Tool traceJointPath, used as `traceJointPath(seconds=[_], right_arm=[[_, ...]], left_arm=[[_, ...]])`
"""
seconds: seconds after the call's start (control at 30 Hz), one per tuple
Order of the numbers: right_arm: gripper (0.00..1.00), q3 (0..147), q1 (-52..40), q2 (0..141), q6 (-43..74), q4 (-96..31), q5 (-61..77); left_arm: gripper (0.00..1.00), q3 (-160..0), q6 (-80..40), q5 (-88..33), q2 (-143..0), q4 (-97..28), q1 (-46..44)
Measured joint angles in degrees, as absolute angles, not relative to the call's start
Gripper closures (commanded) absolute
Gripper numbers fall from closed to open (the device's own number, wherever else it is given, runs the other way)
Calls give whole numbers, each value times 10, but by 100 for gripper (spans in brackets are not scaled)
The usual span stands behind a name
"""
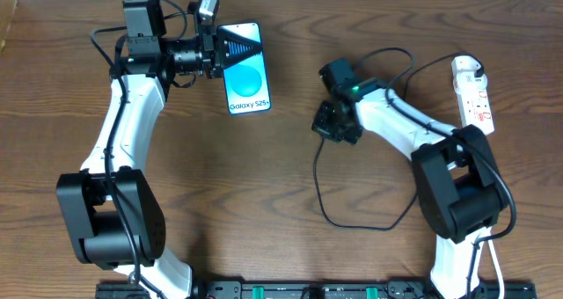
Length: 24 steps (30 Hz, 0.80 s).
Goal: Plug charger to phone and switch on socket
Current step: 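Move the right gripper to the black cable and grasp its plug, then carry the plug with the right gripper toward the phone's bottom port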
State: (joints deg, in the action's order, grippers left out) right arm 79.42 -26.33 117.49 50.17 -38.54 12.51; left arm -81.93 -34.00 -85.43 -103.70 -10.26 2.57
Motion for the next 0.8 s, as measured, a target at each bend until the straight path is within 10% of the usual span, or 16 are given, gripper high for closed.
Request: traceJointPath(seconds=[0.43, 0.8], right_arm=[[99, 794, -212, 1177, 137, -284, 627], [99, 794, -212, 1177, 58, -226, 819]], left_arm=[[93, -819, -340, -854, -1037, -102, 26], [93, -819, -341, -792, -1037, -100, 26]])
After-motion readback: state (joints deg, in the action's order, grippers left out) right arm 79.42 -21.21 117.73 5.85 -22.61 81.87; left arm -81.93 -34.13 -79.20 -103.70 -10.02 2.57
